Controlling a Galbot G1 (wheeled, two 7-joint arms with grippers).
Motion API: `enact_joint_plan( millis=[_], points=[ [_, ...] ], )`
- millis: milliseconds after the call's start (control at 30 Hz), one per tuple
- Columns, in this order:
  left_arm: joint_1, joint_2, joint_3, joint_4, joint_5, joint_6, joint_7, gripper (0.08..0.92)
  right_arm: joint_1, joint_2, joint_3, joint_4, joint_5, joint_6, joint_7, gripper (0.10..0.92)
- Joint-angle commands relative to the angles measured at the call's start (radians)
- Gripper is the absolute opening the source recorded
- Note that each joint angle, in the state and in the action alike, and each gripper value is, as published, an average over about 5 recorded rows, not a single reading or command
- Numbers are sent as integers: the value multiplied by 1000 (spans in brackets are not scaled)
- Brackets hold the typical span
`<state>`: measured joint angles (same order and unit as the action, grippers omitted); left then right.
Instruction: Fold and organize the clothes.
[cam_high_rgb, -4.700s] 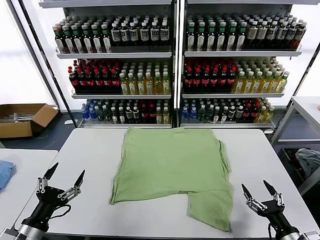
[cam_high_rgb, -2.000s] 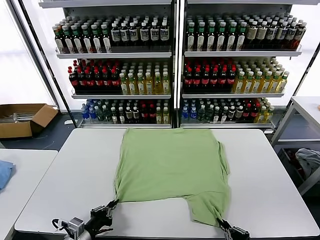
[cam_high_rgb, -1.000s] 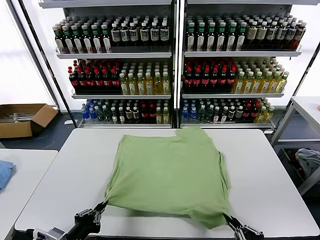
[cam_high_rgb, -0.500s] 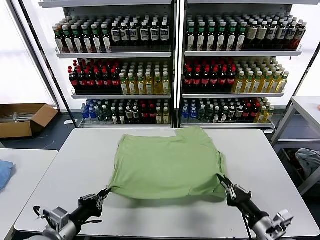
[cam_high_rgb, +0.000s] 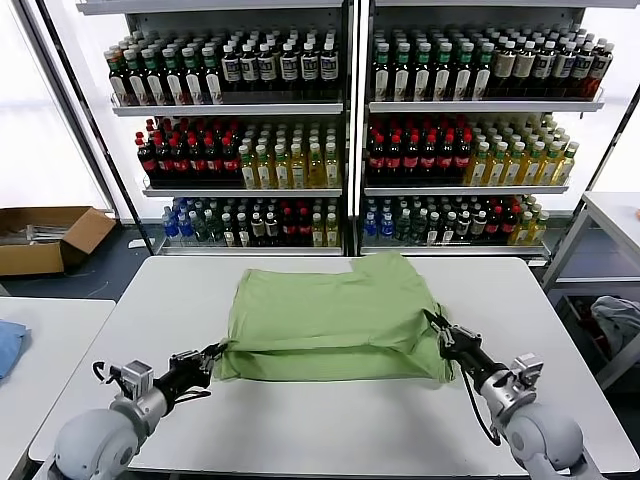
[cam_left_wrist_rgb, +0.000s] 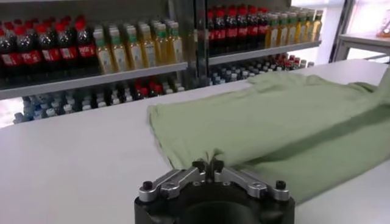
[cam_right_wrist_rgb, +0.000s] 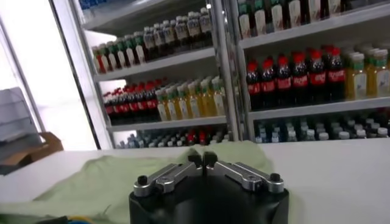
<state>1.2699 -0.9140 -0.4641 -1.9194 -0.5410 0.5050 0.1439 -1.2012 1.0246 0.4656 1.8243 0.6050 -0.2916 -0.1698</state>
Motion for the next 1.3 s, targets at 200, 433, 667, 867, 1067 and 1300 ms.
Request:
enact_joint_plan(
  millis=[200, 433, 667, 867, 1067, 1300],
  points=[
    [24, -10, -15, 13, 4, -7, -19, 429, -25, -24, 39, 44, -59, -80, 76, 463],
    [128, -59, -26, -12, 86, -20, -22, 629, -211, 17, 116, 168, -95, -126, 93, 662],
    [114, -81, -12, 16, 91, -17, -30, 805, -314, 50, 125, 186, -164, -156, 108, 815],
    [99, -91, -5, 47, 85, -13, -36, 822, -331, 69, 106, 176, -180, -155, 101, 793],
    [89, -92, 5, 61, 78, -15, -35, 823, -305, 83, 73, 160, -185, -164, 107, 628],
    [88, -93, 10, 66, 75, -17, -31, 750, -270, 80, 70, 125, -177, -159, 110, 429]
  ],
)
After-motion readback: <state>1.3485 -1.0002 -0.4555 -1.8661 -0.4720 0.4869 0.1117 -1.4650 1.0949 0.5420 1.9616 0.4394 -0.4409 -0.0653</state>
